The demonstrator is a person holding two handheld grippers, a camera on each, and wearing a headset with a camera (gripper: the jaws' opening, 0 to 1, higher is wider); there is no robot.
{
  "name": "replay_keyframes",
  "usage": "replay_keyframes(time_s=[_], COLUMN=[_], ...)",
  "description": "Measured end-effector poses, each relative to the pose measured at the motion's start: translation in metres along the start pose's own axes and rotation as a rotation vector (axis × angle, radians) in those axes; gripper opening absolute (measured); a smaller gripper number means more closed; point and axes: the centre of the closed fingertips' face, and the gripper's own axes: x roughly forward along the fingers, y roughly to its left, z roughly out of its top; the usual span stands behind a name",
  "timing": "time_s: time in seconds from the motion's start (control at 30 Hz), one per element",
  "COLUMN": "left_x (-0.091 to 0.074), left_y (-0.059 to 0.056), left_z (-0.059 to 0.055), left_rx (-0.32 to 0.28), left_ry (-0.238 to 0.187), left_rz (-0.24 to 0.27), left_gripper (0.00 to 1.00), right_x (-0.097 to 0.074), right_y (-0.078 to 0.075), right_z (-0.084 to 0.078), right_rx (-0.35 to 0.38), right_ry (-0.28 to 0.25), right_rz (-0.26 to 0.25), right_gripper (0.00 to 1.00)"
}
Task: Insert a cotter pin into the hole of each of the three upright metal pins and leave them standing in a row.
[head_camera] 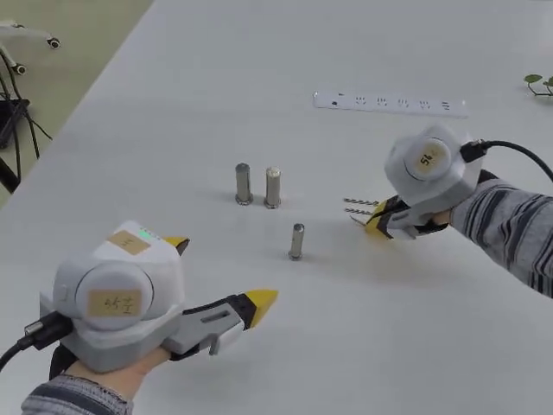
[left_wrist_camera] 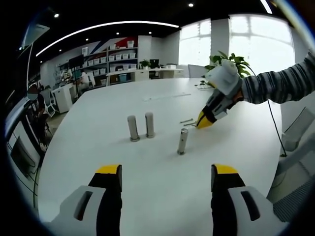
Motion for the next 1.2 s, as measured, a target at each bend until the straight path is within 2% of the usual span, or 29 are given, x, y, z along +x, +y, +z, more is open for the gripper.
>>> replay_keyframes(time_s=[0.07, 0.33, 0.6, 0.67, 0.77, 0.93, 1.0, 1.2], left_x=[-0.001, -0.004, -0.004, -0.003, -0.003, -0.002, -0.001, -0.001], left_y=[0.000, -0.004, -0.018, -0.023, -0.028, -0.034, -0.038, -0.049], left_z=[0.001, 0.004, 0.006, 0.009, 0.011, 0.014, 0.013, 0.014], left_rx=[-0.003, 0.000, -0.027, -0.031, -0.026, -0.027, -0.029, -0.068], left_ry=[-0.003, -0.006, -0.013, -0.018, -0.019, -0.019, -0.012, -0.021], left_rz=[0.001, -0.016, -0.059, -0.079, -0.096, -0.114, -0.123, -0.162], left_gripper=[0.71, 0.66, 0.59, 0.56, 0.52, 0.50, 0.50, 0.45], right_x=[-0.004, -0.020, -0.033, -0.035, -0.038, -0.042, -0.044, -0.049], right_y=[0.000, 0.010, 0.040, 0.052, 0.061, 0.078, 0.088, 0.111], right_z=[0.004, 0.013, 0.030, 0.032, 0.035, 0.040, 0.043, 0.047], right_rx=[0.010, -0.040, -0.126, -0.149, -0.185, -0.247, -0.301, -0.368], right_ry=[-0.031, -0.071, -0.141, -0.149, -0.157, -0.175, -0.187, -0.216], right_rz=[-0.012, -0.046, -0.021, 0.009, 0.019, 0.039, 0.050, 0.080], right_gripper=[0.00, 0.00, 0.00, 0.00, 0.00, 0.00, 0.00, 0.00])
